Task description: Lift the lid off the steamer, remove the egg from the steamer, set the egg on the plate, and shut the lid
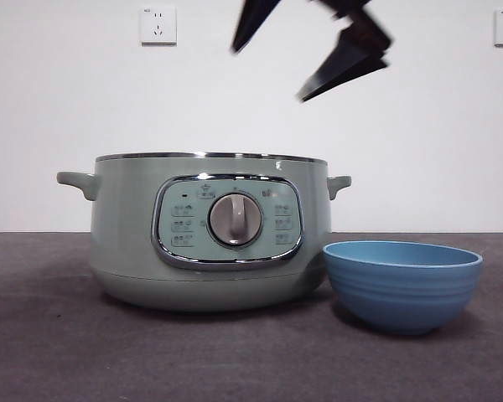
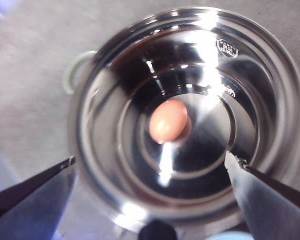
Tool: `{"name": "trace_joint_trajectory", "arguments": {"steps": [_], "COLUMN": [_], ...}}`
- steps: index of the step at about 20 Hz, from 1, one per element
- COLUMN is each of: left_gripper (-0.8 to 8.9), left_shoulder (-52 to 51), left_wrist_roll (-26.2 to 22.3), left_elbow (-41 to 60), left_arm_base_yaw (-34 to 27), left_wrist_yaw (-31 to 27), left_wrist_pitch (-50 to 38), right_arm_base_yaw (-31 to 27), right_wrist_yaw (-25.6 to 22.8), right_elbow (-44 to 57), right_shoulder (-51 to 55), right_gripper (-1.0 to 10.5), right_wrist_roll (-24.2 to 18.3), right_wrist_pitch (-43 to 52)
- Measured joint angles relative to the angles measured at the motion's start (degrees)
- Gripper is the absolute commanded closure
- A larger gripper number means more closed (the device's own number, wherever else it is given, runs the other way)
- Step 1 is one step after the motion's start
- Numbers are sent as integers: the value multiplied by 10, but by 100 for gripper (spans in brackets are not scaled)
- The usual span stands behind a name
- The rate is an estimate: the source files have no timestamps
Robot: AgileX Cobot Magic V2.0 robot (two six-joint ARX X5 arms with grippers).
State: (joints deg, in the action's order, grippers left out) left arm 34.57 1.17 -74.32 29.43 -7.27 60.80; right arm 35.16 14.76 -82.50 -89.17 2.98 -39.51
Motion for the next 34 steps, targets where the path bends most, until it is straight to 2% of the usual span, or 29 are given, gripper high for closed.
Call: {"name": "trace_joint_trajectory", "arguments": {"steps": [2, 8, 16, 26, 28, 30, 34], "left_gripper": [822, 822, 822, 822, 822, 822, 822], "left_shoulder": [-10, -9, -9, -9, -9, -9, -9], "left_wrist_roll": [2, 4, 4, 4, 3, 3, 3], "left_elbow": [0, 0, 0, 0, 0, 0, 0], "left_arm_base_yaw": [0, 0, 0, 0, 0, 0, 0], "left_wrist_yaw": [-3, 0, 2, 2, 2, 2, 2], "left_wrist_pitch": [20, 32, 32, 32, 32, 32, 32], "right_arm_base_yaw": [20, 48, 48, 50, 50, 50, 52], "right_wrist_yaw": [-37, -84, -88, -88, -88, -87, -88], "right_elbow": [-50, -113, -113, -115, -115, -115, -115], "right_shoulder": [-62, -179, -216, -268, -283, -289, -290], "right_gripper": [442, 442, 446, 449, 512, 526, 807], "right_wrist_roll": [-4, -6, 9, 25, 29, 33, 37], "right_wrist_pitch": [-10, -12, 31, 37, 41, 48, 53]}}
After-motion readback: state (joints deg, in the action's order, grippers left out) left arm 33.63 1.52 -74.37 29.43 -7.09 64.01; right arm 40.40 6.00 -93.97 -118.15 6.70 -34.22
